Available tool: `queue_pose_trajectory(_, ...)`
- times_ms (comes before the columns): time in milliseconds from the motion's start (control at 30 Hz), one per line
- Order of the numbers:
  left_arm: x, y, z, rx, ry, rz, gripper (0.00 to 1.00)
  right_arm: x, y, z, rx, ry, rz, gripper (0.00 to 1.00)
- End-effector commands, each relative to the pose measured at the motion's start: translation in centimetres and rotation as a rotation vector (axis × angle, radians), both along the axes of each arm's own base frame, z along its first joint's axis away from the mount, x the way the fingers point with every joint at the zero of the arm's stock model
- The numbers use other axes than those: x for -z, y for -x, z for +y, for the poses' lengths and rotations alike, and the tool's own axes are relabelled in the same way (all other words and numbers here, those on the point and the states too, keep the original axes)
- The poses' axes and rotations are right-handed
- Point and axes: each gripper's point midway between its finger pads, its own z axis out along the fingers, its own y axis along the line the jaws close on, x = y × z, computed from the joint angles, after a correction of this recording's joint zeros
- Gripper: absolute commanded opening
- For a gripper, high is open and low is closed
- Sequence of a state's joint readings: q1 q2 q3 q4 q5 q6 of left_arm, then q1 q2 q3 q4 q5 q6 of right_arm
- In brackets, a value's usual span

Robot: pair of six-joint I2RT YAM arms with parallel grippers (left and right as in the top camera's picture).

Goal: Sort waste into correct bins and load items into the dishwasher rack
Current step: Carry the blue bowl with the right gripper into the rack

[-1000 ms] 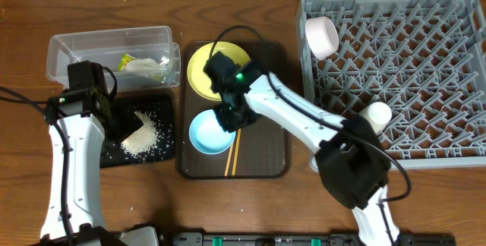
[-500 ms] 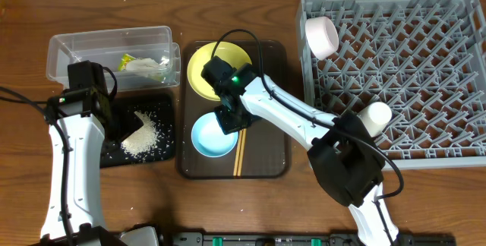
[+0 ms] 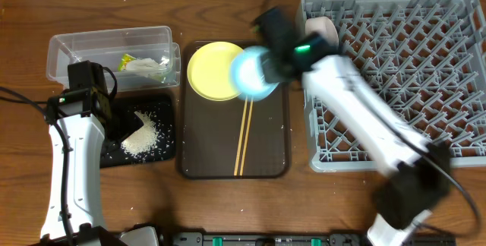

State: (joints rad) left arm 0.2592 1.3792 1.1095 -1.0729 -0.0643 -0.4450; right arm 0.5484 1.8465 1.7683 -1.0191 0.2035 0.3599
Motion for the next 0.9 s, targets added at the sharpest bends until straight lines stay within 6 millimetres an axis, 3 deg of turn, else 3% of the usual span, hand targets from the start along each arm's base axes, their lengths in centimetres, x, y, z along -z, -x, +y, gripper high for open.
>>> queue_pose_trajectory(0, -0.4, 0.0, 0.4, -0.013, -0.020, -0.007, 0.80, -5.1, -2.9, -7.8, 0.169, 0.179, -0.199, 0.01)
queue_pose_trajectory(67, -0.4, 0.0, 0.4, -0.013, -0.020, -0.007, 0.80, -7.6, -4.3, -12.6, 0.287, 0.287, -0.300, 0.01)
queue_pose_trajectory(133, -0.4, 0.0, 0.4, -0.013, -0.020, -0.007, 0.80, -9.5, -5.4, -16.1, 0.351, 0.387, -0.368, 0.01)
queue_pose_trajectory(333, -0.4, 0.0, 0.4, -0.013, -0.020, -0.008, 0.80, -13.2, -8.0, -23.9, 0.470, 0.624, -0.479, 0.01)
queue_pose_trajectory(667, -0.4, -0.1, 0.0, -0.009, 0.005, -0.015, 0.80, -11.4, -10.3, -28.9, 0.545, 0.871, -0.422, 0.01)
queue_pose_trajectory(867, -0.4, -0.2, 0.0, -0.009, 0.005, -0.017, 0.80, -7.7, -12.1, -29.1, 0.529, 0.924, -0.370, 0.01)
